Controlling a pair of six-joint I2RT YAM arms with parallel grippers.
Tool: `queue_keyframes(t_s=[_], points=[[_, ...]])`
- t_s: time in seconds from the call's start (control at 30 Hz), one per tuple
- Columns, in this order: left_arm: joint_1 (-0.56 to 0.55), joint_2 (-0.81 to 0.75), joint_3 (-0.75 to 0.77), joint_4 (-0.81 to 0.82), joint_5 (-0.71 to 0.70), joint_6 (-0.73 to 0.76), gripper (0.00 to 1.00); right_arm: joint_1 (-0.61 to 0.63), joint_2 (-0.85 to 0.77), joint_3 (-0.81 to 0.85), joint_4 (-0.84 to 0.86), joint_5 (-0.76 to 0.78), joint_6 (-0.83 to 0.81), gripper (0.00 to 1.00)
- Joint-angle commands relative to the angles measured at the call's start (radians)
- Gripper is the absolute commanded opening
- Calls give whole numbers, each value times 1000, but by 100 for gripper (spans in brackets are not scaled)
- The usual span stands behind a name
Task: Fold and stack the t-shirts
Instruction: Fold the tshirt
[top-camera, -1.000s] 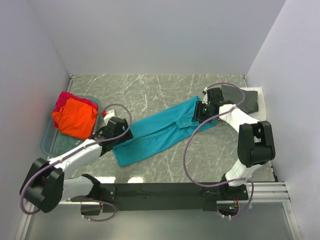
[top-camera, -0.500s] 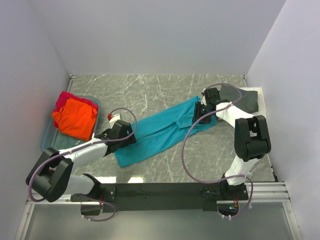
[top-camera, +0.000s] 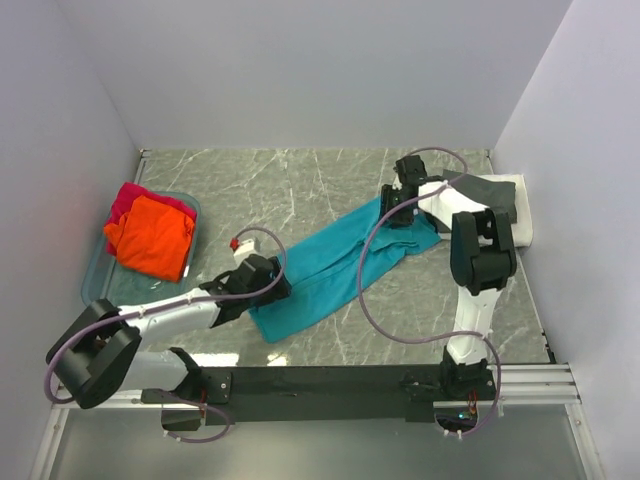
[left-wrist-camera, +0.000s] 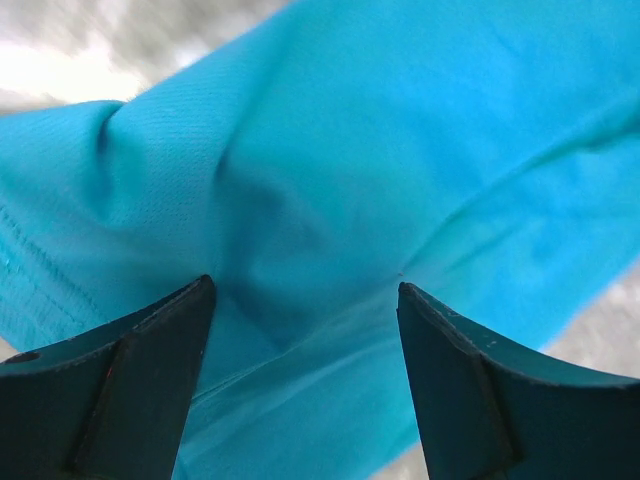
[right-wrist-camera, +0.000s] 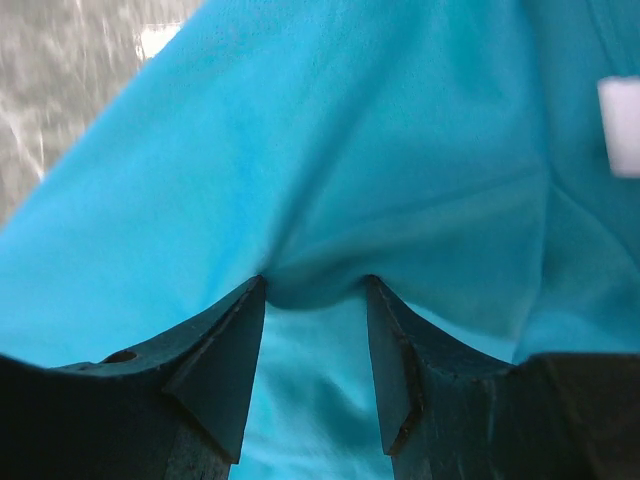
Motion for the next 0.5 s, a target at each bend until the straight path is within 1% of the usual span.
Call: queue_keyframes(t_s=[0.0,0.13,0.33,0.43,0.47], points=[[-63,-17,-49,-105,92,-117,81,20,59,106,-66,26,-21,53],[-125,-58,-58,-134,106,-165,81,46,131,209,-126,42,-33,53],[-178,-106,-75,-183,117,-202,81,93,223,362,-195,45,-44,53],[-181,-120,-96,-148,152,-194,82,116,287,482,-240,34,-43,53],[-182,-120,-101,-136,166,-189,82,122,324,549,-261,22,-39,53]])
